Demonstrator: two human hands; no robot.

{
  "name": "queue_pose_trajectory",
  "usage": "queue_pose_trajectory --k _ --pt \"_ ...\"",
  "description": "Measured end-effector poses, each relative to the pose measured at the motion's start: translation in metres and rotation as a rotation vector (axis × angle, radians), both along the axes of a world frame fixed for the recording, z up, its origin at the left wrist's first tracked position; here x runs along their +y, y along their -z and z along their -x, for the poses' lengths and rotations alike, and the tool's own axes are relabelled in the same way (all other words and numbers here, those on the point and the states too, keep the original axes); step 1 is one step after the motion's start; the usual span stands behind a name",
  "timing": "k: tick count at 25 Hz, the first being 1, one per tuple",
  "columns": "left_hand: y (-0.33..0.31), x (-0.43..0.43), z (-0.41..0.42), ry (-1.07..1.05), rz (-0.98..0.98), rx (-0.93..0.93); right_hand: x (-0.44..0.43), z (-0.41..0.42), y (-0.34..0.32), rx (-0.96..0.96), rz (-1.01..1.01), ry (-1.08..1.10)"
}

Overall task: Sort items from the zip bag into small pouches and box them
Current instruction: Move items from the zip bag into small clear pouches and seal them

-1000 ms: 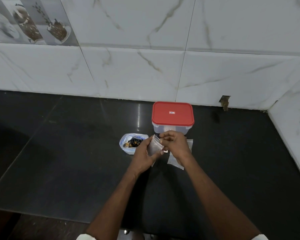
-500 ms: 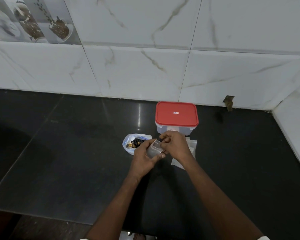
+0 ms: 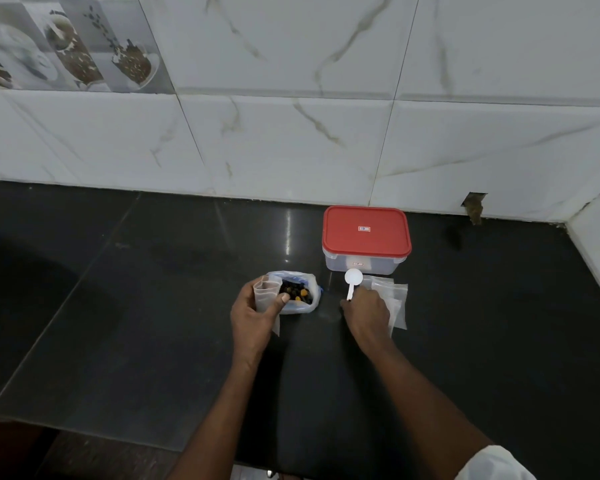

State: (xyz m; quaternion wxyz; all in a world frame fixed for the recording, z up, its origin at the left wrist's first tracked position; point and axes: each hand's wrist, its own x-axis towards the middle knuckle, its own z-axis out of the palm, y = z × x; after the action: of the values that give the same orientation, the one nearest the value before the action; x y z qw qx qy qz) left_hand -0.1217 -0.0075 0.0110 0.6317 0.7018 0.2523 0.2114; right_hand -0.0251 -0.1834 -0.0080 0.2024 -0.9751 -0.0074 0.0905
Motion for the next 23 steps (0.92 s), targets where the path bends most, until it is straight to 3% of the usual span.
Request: queue_pose_trajectory --k 5,9,12,16,23 --pt "0.017 0.014 0.012 -0.064 0.074 -0.004 0.008 0.0 0.0 -0.07 -0.015 0.078" --pt "0.028 0.013 0.017 -0.075 0.136 0.003 0.014 0.016 -0.016 -0.287 -0.336 -0.227" --pt "0.032 0.009 0.019 -0.073 0.186 -0.021 0.041 0.021 -0.012 -0.349 -0.162 -0.462" --pt "0.037 0.008 0.018 -0.05 0.182 -0.018 0.06 0.013 0.002 -0.377 0.063 -0.547" --pt "0.047 0.004 0.013 -0.045 0.227 -0.034 0.061 0.02 0.011 -0.381 0.074 -0.702"
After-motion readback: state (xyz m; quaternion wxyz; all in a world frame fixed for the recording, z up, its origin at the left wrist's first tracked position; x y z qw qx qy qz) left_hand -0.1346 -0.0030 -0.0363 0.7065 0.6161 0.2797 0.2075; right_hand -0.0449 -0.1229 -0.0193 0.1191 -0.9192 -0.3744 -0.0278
